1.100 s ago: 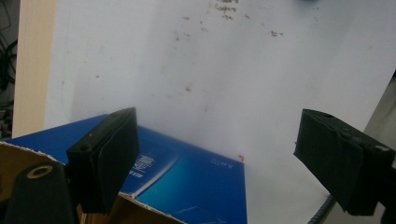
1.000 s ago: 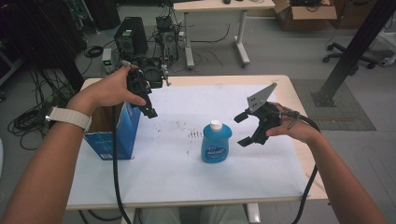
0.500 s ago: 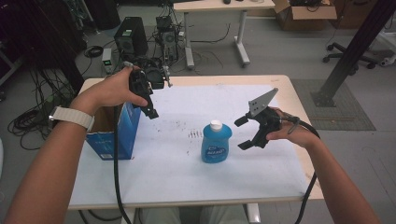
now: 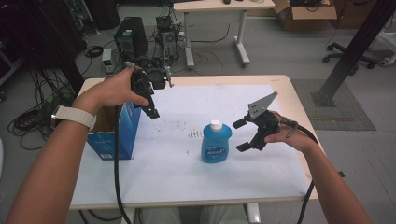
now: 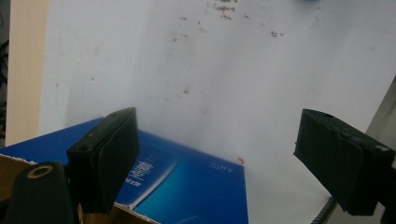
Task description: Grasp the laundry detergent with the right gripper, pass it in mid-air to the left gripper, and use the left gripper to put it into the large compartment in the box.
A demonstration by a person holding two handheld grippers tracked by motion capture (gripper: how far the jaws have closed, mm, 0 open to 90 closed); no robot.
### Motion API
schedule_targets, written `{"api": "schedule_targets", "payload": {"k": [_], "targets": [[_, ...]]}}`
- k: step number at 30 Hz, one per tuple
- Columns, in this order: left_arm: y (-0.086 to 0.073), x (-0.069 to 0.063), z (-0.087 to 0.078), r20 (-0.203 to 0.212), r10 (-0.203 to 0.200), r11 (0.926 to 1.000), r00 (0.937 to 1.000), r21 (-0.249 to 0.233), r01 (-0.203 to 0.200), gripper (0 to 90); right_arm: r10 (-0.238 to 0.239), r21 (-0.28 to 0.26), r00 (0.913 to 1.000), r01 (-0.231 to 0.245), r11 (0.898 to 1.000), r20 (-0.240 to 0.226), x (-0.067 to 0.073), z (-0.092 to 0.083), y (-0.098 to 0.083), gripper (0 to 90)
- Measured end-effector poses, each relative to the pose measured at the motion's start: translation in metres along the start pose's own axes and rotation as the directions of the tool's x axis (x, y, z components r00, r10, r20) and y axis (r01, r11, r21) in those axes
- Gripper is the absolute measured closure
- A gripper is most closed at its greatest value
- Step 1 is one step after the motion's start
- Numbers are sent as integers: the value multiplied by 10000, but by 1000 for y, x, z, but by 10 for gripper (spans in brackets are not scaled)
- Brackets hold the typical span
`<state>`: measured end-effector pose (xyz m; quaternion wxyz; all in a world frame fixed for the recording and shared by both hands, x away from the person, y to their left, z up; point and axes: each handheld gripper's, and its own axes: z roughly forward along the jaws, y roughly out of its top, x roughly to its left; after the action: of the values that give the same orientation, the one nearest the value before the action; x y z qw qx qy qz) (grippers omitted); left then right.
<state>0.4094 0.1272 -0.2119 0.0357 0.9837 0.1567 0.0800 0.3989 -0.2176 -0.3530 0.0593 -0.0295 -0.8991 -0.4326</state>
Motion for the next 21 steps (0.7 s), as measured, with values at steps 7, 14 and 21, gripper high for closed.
{"api": "schedule_targets", "payload": {"k": [7,14,21], "targets": [[1,0,1,21,-58,10000,10000,17,58,144,45,-248,10000,-46,9997,-14,-1,4,-5,67],[2,1,2,-4,-34,10000,10000,50,34,144,108,-531,9999,-110,9985,-34,-3,6,-11,68],[3,0,3,32,-49,10000,10000,66,49,144,48,-693,10000,-54,9976,-87,-4,9,-14,68]]}}
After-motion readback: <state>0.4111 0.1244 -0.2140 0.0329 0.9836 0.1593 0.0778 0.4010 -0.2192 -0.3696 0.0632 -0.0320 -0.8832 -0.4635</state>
